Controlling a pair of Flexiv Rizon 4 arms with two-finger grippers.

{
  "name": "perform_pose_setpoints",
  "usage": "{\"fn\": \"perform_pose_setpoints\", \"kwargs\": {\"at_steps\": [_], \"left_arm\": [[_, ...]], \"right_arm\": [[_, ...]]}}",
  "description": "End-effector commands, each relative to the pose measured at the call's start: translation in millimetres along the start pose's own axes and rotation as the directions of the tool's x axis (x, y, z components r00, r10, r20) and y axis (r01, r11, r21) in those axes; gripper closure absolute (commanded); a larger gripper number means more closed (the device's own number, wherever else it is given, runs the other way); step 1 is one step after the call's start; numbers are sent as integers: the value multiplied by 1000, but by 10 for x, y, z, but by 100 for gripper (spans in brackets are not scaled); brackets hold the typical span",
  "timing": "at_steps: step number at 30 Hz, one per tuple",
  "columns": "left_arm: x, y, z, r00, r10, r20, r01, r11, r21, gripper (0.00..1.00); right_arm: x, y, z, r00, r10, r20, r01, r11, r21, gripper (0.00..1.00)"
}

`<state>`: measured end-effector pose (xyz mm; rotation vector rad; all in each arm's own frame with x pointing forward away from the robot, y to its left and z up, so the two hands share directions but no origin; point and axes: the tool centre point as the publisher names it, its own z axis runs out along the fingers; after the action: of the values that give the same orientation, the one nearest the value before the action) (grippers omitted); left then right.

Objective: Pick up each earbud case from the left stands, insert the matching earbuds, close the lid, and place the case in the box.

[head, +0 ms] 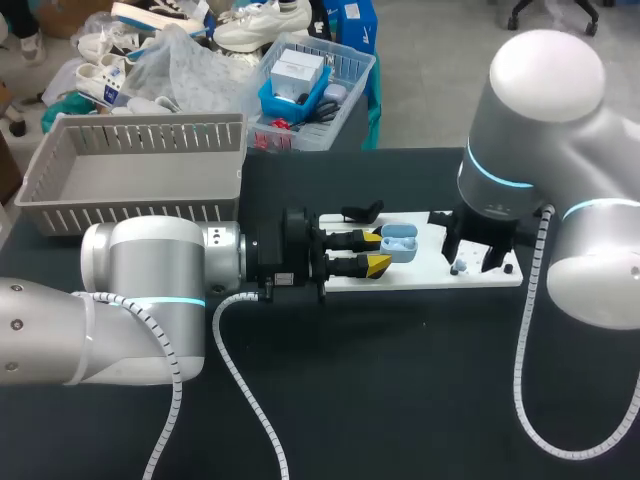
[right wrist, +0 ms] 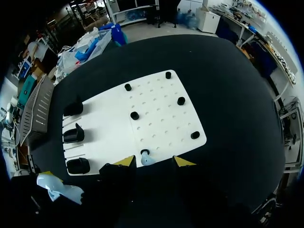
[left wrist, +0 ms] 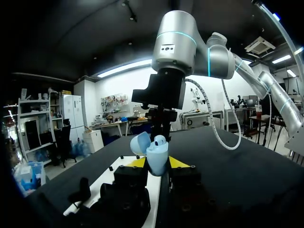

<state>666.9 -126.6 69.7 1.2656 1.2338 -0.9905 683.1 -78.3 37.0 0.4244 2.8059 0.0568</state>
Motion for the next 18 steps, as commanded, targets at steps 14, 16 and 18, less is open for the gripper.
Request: {"fn": "perform_pose_setpoints", "kwargs": {"at_steps": [14,16,18], "left_arm": [[2,-3,5,1000,1,-1,-1,1000,-3,100],[2,-3,5,1000,1,-1,-1,1000,-3,100],[2,-3,5,1000,1,-1,-1,1000,-3,100]], "right_arm": [[-33,6,93,1000,-17,1,17,999,-41,56],[-32,7,94,1000,-12,4,13,999,-51,56],[-31,7,97,1000,-8,5,8,998,-59,56]]}}
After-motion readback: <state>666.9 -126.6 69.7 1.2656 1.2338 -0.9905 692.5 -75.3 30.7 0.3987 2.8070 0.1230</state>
